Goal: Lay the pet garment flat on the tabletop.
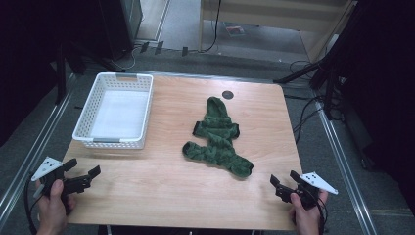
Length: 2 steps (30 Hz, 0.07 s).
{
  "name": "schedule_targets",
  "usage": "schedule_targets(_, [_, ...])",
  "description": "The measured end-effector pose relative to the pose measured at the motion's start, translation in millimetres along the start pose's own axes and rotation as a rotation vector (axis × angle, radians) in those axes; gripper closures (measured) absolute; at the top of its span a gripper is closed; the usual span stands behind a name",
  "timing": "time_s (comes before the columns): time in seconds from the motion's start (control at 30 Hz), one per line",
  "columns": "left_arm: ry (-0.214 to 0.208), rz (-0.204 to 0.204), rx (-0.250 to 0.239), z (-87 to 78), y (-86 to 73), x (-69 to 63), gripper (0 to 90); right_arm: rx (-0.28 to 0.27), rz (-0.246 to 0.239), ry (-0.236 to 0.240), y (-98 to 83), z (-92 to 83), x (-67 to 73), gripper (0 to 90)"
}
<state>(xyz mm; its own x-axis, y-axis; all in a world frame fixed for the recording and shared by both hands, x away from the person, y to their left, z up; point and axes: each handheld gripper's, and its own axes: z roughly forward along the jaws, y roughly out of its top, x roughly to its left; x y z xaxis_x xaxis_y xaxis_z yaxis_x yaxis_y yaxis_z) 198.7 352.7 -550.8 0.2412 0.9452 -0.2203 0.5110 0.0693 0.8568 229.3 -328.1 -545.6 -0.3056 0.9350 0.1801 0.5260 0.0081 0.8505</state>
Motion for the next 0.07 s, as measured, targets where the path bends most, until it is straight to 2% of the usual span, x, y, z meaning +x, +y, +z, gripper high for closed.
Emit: schedule_targets(0.07, [0.006, 0.026, 0.003, 0.9, -0.5, -2.6, 0.8, 0.004, -0.009, -0.003, -0.2, 0.4, 0.6, 14.3])
